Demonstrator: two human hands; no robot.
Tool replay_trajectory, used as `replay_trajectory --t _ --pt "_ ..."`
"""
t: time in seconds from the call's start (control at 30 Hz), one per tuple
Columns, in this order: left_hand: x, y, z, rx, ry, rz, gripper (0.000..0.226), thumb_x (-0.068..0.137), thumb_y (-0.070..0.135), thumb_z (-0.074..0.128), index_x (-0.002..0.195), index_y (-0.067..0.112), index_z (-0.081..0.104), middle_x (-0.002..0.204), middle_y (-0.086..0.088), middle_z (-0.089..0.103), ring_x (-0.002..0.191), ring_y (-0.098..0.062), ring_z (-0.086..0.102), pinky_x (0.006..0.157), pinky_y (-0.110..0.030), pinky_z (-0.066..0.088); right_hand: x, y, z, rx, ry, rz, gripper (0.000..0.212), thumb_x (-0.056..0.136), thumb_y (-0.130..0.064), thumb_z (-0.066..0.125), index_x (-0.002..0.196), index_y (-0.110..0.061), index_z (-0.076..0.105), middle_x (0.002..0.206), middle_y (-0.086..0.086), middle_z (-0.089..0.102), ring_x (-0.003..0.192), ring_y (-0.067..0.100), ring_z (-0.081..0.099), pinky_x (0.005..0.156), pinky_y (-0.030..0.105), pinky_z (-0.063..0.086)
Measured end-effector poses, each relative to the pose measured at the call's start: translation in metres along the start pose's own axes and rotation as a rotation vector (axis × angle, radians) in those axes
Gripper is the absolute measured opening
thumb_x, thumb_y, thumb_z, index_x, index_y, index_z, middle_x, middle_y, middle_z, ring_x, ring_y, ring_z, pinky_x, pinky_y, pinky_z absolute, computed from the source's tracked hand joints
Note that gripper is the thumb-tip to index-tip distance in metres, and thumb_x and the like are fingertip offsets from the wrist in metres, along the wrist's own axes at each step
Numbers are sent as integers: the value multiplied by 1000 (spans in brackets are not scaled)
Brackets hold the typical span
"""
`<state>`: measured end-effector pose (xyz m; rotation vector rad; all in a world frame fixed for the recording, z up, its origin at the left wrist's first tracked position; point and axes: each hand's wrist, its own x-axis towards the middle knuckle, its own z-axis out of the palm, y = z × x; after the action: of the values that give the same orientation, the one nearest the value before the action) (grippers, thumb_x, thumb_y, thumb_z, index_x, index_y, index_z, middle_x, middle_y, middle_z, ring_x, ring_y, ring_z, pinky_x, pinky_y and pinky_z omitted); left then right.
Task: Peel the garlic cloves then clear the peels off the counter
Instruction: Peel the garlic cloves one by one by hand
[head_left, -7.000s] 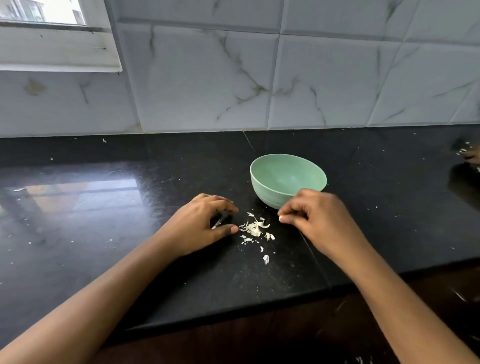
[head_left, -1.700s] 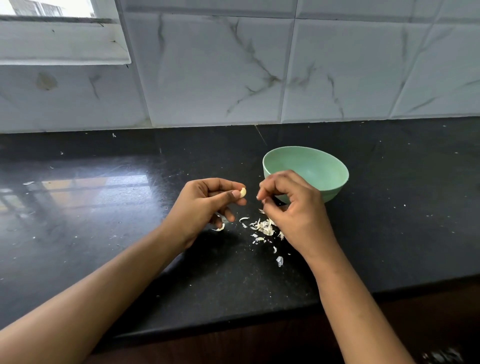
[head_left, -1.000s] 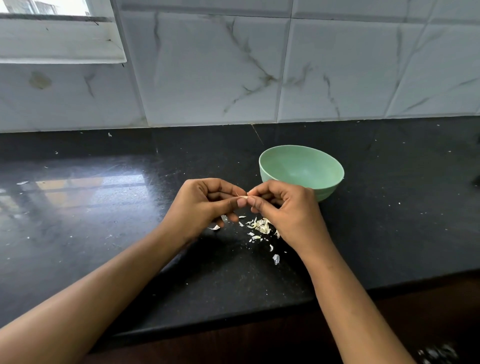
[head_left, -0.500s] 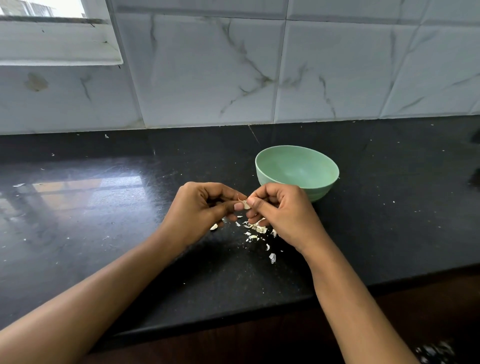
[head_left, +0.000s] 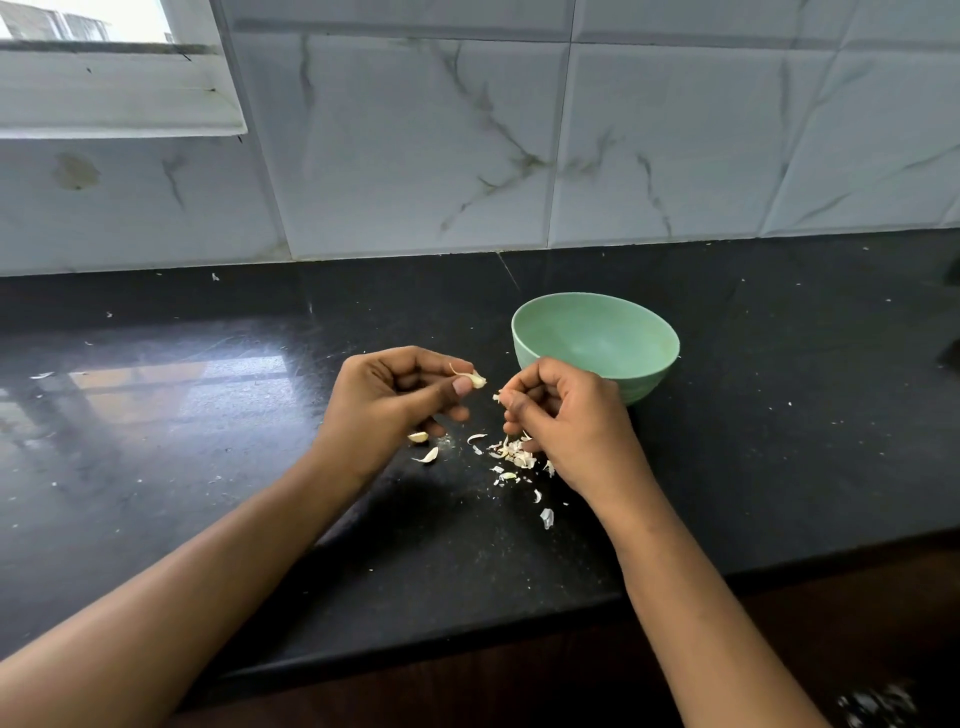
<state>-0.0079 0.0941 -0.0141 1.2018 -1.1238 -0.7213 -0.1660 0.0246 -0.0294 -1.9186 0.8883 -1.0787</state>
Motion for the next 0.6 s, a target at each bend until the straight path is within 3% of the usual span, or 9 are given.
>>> replay_trajectory --t 0.23,0.37,0.47,0.6 --pt "2 -1 0 -48 10 -113 19 64 20 75 81 13 70 76 -6 74 58 -13 67 45 -18 48 0 -1 -2 -78 12 -82 14 81 -9 73 81 -19 64 71 -4 65 53 11 64 51 20 50" --pt "2 -1 0 -49 -7 -141 18 64 19 75 81 13 69 75 -5 74 57 -12 67 45 -19 48 -1 -4 -2 -151 36 -141 15 87 -5 60 84 -18 64 75 -5 66 54 7 65 58 30 54" --pt "2 -2 1 -60 -26 -175 21 65 20 74 83 11 69 76 -8 74 57 -12 66 45 -19 47 -1 -5 -3 -135 36 -131 20 91 -5 53 89 -19 67 76 -9 66 54 5 65 57 26 54" --pt "3 -1 0 -77 -35 -199 22 65 21 73 83 9 69 76 -8 74 56 -11 66 44 -17 47 -1 -3 -2 -138 35 -176 17 91 -13 58 99 -23 69 80 -14 69 65 4 66 66 30 56"
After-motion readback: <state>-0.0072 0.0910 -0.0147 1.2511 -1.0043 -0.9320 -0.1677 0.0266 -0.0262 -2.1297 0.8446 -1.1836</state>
